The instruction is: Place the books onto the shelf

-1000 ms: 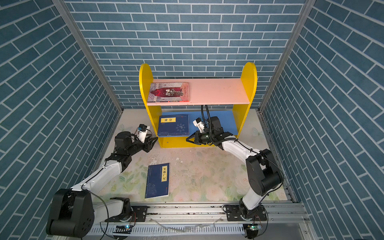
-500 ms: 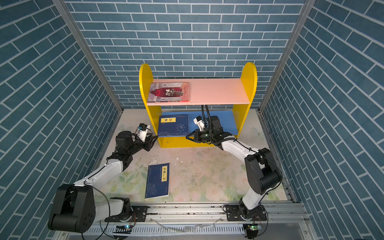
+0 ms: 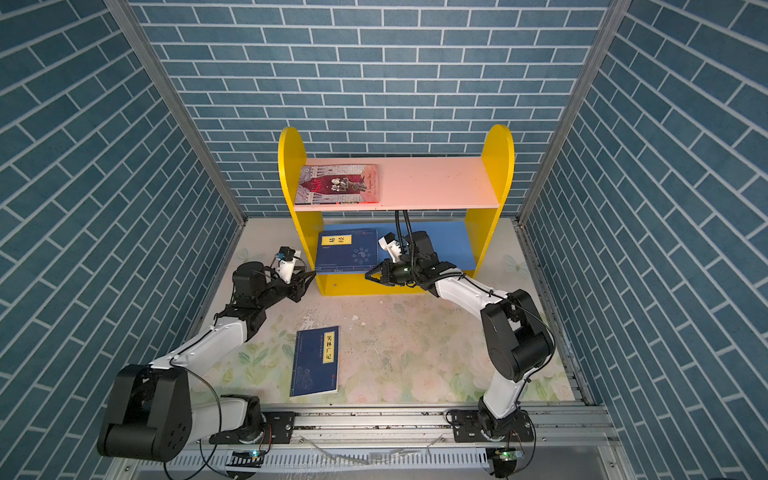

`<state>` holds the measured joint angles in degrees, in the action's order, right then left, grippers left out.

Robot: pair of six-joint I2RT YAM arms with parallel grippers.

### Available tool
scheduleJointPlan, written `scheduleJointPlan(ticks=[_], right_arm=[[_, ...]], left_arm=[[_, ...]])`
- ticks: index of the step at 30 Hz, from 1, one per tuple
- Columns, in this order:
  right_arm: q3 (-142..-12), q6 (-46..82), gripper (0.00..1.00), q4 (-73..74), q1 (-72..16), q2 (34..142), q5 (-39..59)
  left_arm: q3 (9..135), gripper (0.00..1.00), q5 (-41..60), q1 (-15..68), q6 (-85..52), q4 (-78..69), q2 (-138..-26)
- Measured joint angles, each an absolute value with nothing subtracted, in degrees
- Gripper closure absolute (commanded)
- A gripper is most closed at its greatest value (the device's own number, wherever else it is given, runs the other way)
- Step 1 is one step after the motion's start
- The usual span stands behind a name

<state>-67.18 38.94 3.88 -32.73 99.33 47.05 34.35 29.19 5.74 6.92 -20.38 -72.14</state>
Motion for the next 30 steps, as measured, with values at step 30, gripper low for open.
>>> scheduleJointPlan(ticks=[30], right_arm=[[-72.88,36.21,0.95,-1.69,-32.73,103.68,46.02]], left_arm=[[34.35,0.6,28.27,5.74,6.87,-21.91,-73.63]])
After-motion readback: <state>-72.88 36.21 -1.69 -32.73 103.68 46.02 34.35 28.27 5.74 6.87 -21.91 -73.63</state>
